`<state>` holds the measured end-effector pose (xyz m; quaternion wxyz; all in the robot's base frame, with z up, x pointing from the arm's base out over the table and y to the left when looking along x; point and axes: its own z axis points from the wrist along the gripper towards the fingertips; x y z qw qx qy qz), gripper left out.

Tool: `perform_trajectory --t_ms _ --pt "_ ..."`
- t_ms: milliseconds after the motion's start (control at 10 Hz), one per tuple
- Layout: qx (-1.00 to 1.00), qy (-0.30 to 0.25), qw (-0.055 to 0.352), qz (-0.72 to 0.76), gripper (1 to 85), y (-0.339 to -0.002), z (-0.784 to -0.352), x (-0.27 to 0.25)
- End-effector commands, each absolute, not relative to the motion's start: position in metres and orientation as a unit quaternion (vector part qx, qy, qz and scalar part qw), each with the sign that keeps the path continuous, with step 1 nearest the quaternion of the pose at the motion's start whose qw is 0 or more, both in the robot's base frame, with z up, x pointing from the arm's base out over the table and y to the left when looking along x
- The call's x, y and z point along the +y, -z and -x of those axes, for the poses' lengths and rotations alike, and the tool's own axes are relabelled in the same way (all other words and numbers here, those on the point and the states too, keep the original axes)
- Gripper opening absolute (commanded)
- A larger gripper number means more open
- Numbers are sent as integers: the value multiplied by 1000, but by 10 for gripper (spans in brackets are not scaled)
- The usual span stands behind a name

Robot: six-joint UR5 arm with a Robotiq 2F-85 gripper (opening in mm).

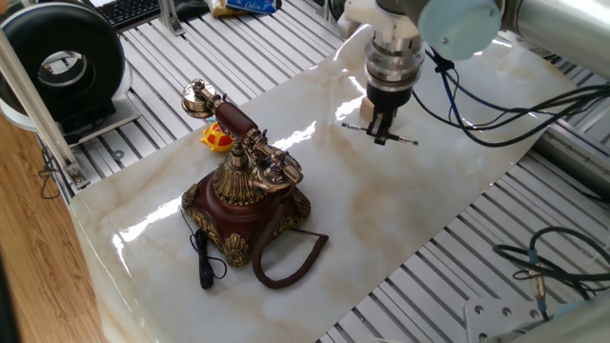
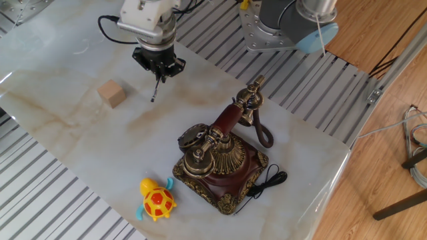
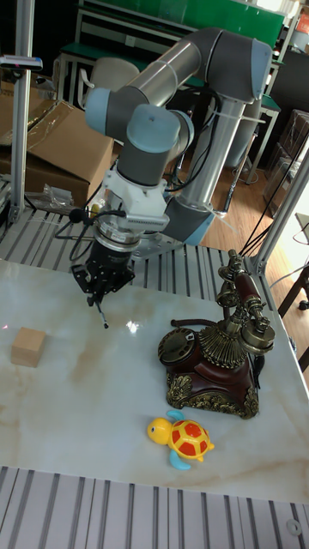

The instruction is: Dial a number on an old rotary phone

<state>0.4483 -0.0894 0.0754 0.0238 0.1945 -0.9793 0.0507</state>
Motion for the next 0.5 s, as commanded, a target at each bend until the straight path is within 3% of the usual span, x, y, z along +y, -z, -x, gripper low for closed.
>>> perform_trajectory --t_ms 0,400 --pt "-981 -56 29 -183 13 -78 -448 -83" --pt "-969 -75 40 -232 13 -84 -449 -89"
